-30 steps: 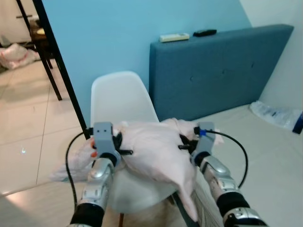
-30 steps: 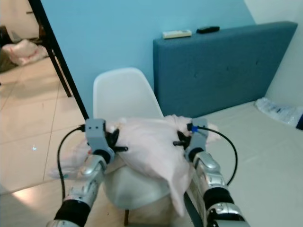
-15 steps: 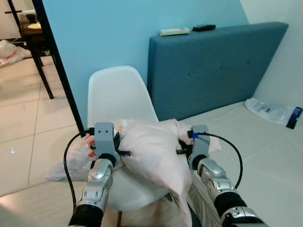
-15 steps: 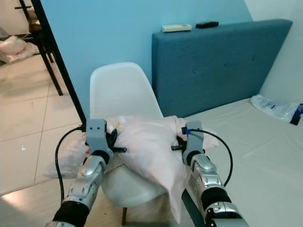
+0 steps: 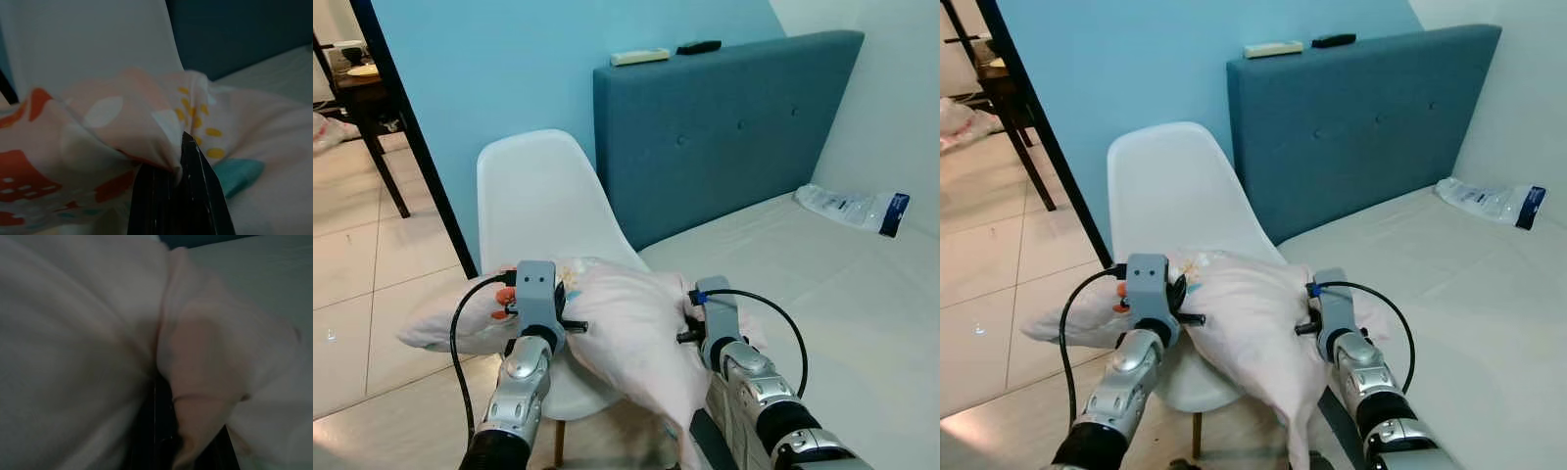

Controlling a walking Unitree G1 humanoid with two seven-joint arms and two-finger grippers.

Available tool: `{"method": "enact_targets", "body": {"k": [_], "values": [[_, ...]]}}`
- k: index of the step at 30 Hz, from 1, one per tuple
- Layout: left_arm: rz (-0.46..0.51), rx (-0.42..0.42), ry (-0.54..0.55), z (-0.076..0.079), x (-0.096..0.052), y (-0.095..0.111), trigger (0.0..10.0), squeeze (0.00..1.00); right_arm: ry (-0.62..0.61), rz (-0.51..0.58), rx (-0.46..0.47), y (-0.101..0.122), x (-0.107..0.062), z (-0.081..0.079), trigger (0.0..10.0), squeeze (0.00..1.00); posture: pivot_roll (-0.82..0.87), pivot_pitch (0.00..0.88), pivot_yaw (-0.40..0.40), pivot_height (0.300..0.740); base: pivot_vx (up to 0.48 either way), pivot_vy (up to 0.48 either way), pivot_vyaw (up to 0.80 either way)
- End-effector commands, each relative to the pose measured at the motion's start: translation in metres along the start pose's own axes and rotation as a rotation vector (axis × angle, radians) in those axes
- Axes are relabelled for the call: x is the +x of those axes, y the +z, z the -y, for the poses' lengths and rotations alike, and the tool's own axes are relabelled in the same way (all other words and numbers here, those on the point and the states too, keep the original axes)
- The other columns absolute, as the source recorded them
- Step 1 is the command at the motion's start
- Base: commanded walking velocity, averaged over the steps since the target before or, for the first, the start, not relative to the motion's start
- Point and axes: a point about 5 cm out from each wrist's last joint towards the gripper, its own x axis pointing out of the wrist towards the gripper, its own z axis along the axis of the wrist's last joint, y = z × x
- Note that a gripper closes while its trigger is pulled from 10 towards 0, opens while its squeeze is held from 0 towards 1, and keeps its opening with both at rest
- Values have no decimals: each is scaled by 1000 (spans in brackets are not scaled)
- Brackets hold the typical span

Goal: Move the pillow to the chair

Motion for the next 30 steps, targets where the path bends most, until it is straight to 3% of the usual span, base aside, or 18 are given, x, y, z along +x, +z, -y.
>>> {"method": "enact_targets", "body": {"k": [1, 13, 26, 30], "values": [[-10, 18, -5, 1, 0, 0, 10000, 0, 8, 3, -10, 3, 2, -5, 10000, 0, 13, 46, 5, 624, 0, 0, 0], [-58, 23, -20, 3, -7, -9, 10000, 0, -33, -65, -34, -2, 4, -4, 10000, 0, 20, 82, 10, 624, 0, 0, 0], [-57, 15, 3, -2, -9, -8, 10000, 0, 0, -18, -24, 7, 6, -11, 10000, 0, 25, 96, 6, 624, 0, 0, 0], [-69, 34, 28, -4, -8, -9, 10000, 0, 0, -44, -58, 4, 6, -12, 10000, 0, 24, 126, 7, 624, 0, 0, 0]]}}
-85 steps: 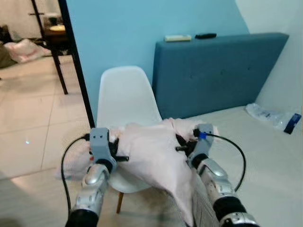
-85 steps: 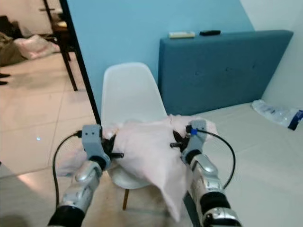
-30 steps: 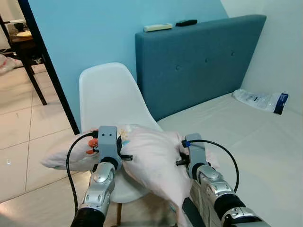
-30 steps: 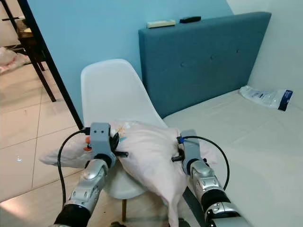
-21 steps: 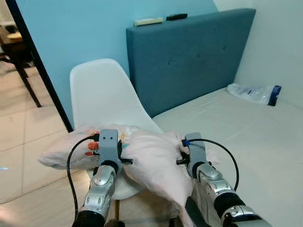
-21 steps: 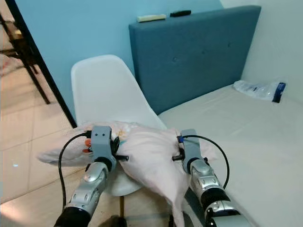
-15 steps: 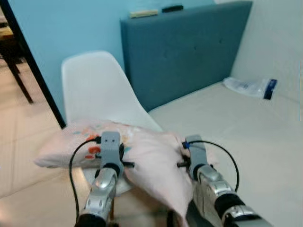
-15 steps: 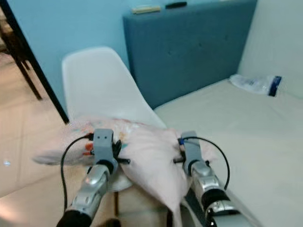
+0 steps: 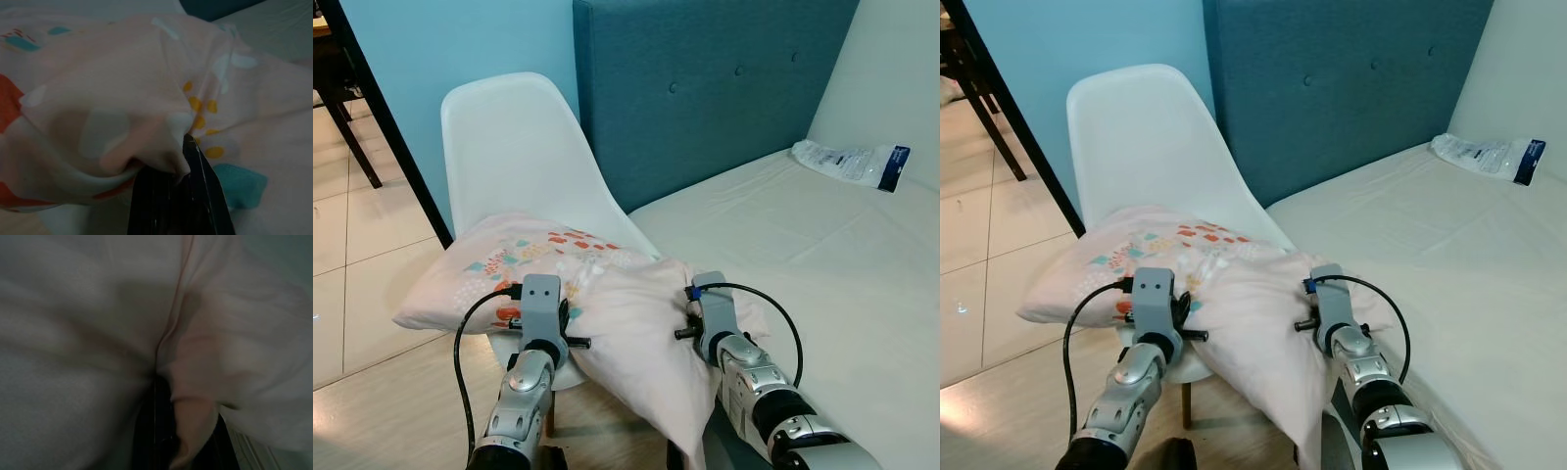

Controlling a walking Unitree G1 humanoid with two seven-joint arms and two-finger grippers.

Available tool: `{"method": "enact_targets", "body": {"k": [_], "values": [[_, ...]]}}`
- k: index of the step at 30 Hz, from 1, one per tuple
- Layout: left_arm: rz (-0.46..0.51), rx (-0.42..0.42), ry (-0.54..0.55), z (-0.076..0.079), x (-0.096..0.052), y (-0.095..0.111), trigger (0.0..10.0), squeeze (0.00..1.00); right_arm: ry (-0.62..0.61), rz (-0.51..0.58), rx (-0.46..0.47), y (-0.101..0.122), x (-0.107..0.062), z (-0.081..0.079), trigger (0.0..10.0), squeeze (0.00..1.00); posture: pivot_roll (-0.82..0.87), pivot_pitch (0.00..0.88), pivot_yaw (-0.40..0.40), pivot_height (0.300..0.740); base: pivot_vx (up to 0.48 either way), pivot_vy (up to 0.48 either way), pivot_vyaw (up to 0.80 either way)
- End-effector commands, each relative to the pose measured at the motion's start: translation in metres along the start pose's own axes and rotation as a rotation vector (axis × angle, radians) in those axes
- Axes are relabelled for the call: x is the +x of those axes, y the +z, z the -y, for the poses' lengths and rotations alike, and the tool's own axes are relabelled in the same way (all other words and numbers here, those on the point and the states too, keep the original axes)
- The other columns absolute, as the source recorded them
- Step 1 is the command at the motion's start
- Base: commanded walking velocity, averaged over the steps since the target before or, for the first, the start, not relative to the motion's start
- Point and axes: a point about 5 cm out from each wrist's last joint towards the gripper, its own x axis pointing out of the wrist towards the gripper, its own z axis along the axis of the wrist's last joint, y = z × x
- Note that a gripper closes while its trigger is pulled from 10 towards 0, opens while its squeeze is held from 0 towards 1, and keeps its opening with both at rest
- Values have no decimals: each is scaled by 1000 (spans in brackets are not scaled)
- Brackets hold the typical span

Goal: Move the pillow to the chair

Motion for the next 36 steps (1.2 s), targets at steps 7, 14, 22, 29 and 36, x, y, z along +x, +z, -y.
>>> {"method": "enact_targets", "body": {"k": [7, 14, 22, 29, 36], "values": [[-154, 9, 128, -12, 0, -20, 10000, 0, -192, -77, -156, 15, 4, 19, 10000, 0, 43, 200, 4, 624, 0, 0, 0], [-227, -84, 213, -12, -5, -32, 10000, 0, -312, -56, -186, 38, 3, 37, 10000, 0, 73, 255, -1, 624, 0, 0, 0], [-124, -218, 394, -24, 0, -11, 10000, 0, -316, 68, -152, 72, 7, 27, 10000, 0, 114, 302, -13, 624, 0, 0, 0], [13, -263, 479, -28, 5, 21, 10000, 0, -269, 195, -80, 105, 9, 6, 10000, 0, 132, 316, -29, 624, 0, 0, 0], [-24, -303, 271, 6, 9, 15, 10000, 1000, -147, 272, 45, 112, 10, -12, 10000, 976, 131, 311, -35, 624, 0, 0, 0]]}}
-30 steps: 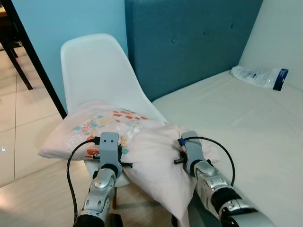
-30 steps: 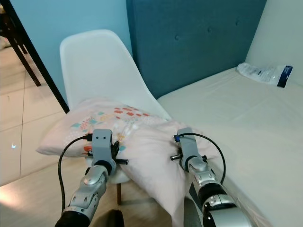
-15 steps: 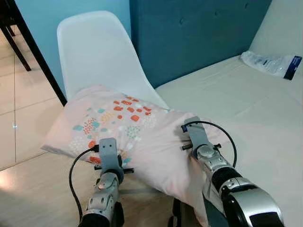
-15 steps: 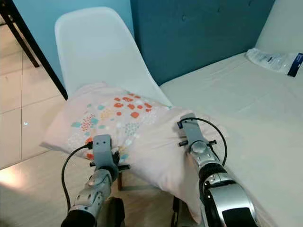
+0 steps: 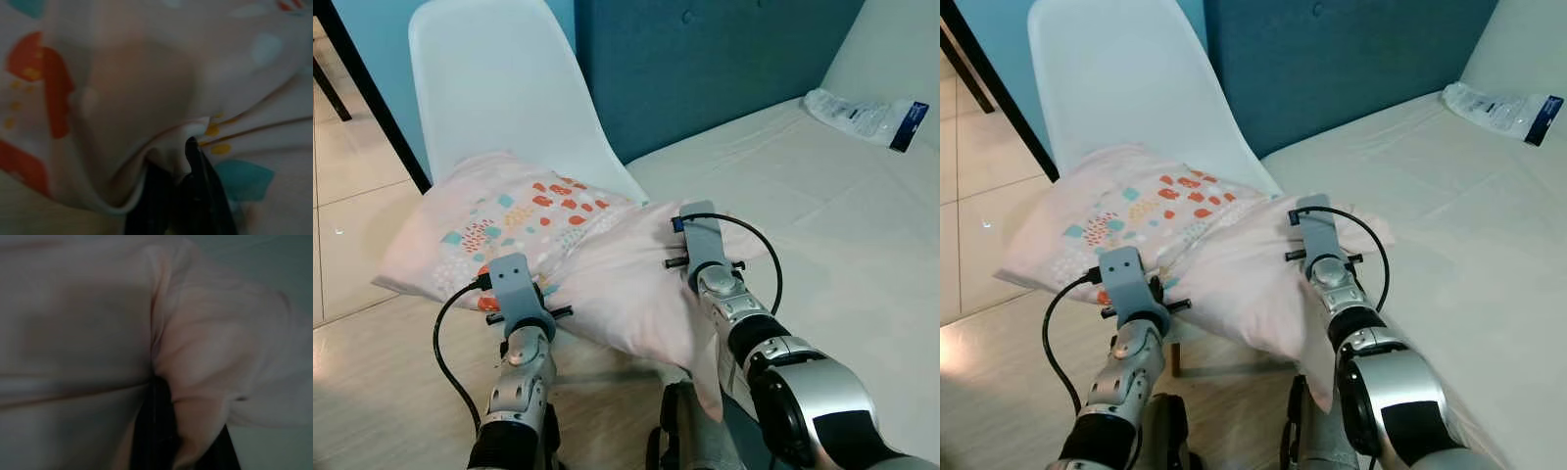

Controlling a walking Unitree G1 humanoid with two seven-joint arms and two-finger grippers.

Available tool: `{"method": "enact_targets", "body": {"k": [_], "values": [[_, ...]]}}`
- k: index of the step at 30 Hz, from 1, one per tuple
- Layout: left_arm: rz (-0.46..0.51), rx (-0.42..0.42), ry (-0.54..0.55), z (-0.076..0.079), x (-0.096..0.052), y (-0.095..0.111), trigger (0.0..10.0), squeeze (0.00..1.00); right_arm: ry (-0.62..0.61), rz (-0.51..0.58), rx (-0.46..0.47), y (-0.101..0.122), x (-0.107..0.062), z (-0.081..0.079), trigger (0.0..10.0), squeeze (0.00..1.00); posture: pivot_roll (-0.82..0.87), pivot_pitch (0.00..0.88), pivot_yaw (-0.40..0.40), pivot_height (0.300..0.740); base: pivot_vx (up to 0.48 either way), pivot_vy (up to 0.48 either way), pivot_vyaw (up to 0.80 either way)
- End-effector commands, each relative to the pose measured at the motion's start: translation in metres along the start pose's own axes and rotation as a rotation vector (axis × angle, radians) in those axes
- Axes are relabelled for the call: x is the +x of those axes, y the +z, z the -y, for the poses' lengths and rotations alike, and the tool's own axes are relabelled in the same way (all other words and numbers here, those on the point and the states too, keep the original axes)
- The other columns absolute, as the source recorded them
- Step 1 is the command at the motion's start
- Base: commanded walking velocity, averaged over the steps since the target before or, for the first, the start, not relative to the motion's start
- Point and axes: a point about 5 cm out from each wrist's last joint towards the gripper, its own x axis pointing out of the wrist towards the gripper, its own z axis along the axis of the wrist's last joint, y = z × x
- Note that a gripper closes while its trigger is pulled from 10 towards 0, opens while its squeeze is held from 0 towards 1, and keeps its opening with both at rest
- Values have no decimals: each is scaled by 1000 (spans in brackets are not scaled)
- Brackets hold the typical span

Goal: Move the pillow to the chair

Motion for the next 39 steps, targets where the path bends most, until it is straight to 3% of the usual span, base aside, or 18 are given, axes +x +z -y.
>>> {"method": "enact_targets", "body": {"k": [1, 5, 12, 14, 16, 19, 22, 26, 33, 37, 38, 39], "values": [[-39, -60, -45, 12, -8, -11, 10000, 1000, 75, 66, 102, 6, -1, -10, 10000, 976, 124, 306, -35, 624, 0, 0, 0], [-16, -51, -104, 19, -10, -6, 10000, 1000, 87, 41, 148, -2, -2, -6, 10000, 1000, 113, 294, -36, 624, 0, 0, 0], [49, 124, -203, 17, -10, 12, 10000, 1000, -15, 63, 161, -10, -2, 24, 10000, 1000, 103, 270, -30, 624, 0, 0, 0], [49, 124, -203, 17, -10, 12, 10000, 1000, -15, 63, 161, -10, -2, 24, 10000, 1000, 103, 270, -30, 624, 0, 0, 0], [83, 194, -224, 9, -9, 22, 10000, 1000, -77, 64, 132, -14, -3, 41, 10000, 1000, 103, 261, -24, 624, 0, 0, 0], [89, 222, -223, 3, -9, 28, 10000, 1000, -110, 61, 117, -17, -4, 50, 10000, 1000, 103, 256, -23, 624, 0, 0, 0], [76, 272, -177, -25, -5, 43, 10000, 1000, -189, 31, 68, -30, -8, 71, 10000, 1000, 105, 233, -21, 624, 0, 0, 0], [67, 329, -153, -40, -4, 53, 10000, 1000, -241, -11, 48, -45, -13, 83, 10000, 1000, 111, 216, -20, 624, 0, 0, 0], [95, 423, -172, -45, -4, 67, 10000, 1000, -299, -18, 54, -54, -19, 98, 10000, 1000, 107, 196, -17, 624, 0, 0, 0], [165, 474, -220, -35, -4, 79, 10000, 1000, -277, 22, 75, -52, -19, 97, 10000, 1000, 95, 184, -11, 624, 0, 0, 0], [207, 485, -267, -25, -5, 84, 10000, 1000, -253, 39, 86, -51, -19, 91, 10000, 682, 91, 181, -9, 624, 0, 0, 0], [233, 491, -299, -19, -6, 86, 10000, 1000, -237, 50, 93, -51, -19, 87, 10000, 682, 91, 181, -9, 624, 0, 0, 0]]}}
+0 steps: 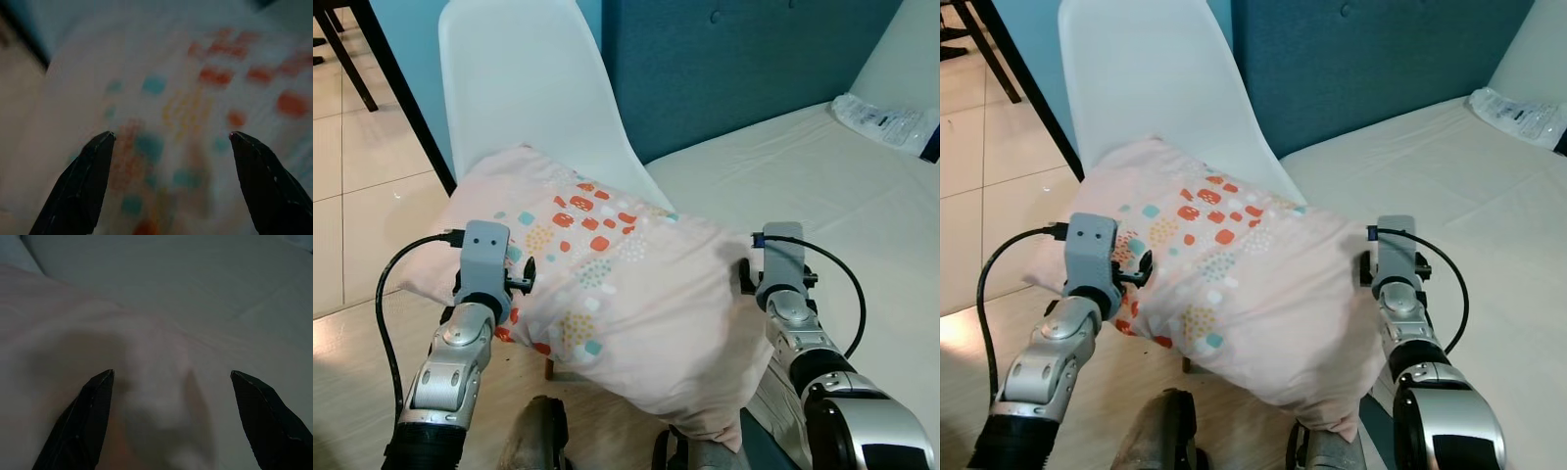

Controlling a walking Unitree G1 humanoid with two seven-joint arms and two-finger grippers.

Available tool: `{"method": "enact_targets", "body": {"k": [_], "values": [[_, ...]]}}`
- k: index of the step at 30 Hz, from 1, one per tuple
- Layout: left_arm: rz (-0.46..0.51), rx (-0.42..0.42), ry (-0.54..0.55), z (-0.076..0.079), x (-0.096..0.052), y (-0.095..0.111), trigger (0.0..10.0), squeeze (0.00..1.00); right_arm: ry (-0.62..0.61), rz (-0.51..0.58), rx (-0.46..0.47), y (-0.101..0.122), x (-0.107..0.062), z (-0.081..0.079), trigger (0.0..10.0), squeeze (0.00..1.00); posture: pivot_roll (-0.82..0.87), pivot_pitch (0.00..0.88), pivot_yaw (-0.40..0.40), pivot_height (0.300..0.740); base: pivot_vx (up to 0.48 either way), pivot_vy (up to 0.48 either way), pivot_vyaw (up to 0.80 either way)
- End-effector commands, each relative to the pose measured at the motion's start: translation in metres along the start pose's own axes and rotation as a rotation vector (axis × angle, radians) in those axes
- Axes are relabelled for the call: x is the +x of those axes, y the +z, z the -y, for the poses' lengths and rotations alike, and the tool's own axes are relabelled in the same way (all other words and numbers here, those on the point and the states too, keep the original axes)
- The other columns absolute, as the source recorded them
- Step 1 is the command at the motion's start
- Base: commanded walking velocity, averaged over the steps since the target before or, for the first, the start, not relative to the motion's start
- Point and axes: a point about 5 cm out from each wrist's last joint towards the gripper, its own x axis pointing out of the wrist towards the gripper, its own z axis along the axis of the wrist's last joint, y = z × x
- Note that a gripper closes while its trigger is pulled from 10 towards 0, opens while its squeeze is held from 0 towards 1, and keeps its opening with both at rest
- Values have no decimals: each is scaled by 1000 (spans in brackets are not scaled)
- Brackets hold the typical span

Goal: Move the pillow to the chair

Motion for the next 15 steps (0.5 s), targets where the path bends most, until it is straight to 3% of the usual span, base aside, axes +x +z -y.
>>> {"method": "enact_targets", "body": {"k": [1, 2, 4, 5, 6, 7, 8, 9, 10, 12, 13, 14, 15], "values": [[109, 57, -106, 16, 1, 15, 10000, 1000, 45, -2, 36, -9, -5, -11, 10000, 39, 84, 178, -4, 624, 0, 0, 0], [109, 57, -106, 16, 1, 15, 10000, 1000, 45, -2, 36, -9, -5, -11, 10000, 39, 84, 178, -4, 624, 0, 0, 0], [174, 91, -217, 32, 0, 22, 10000, 1000, 73, -3, 49, -12, -8, -19, 10000, 0, 77, 179, 0, 624, 0, 0, 0], [206, 131, -292, 43, -2, 24, 10000, 643, 94, -1, 56, -14, -10, -24, 10000, 0, 76, 178, 1, 624, 0, 0, 0], [221, 185, -353, 51, -3, 24, 10000, 86, 113, 2, 60, -15, -12, -29, 10000, 0, 75, 179, 2, 624, 0, 0, 0], [233, 267, -408, 59, -2, 22, 10000, 0, 147, 7, 75, -17, -15, -37, 10000, 0, 73, 182, 2, 624, 0, 0, 0], [233, 267, -408, 59, -2, 22, 10000, 0, 147, 7, 75, -17, -15, -37, 10000, 0, 73, 182, 2, 624, 0, 0, 0], [238, 360, -450, 66, 2, 18, 10000, 0, 195, 19, 93, -19, -19, -47, 10000, 0, 71, 181, 4, 624, 0, 0, 0], [238, 360, -450, 66, 2, 18, 10000, 0, 195, 19, 93, -19, -19, -47, 10000, 0, 71, 181, 4, 624, 0, 0, 0], [247, 477, -482, 72, 8, 13, 10000, 0, 246, 32, 114, -21, -24, -57, 10000, 0, 59, 183, 10, 624, 0, 0, 0], [247, 477, -482, 72, 8, 13, 10000, 0, 246, 32, 114, -21, -24, -57, 10000, 0, 59, 183, 10, 624, 0, 0, 0], [255, 584, -499, 76, 12, 7, 10000, 0, 274, 40, 126, -22, -28, -62, 10000, 0, 48, 182, 14, 624, 0, 0, 0], [258, 618, -500, 77, 14, 5, 10000, 0, 280, 43, 128, -23, -29, -62, 10000, 0, 48, 182, 14, 624, 0, 0, 0]]}}
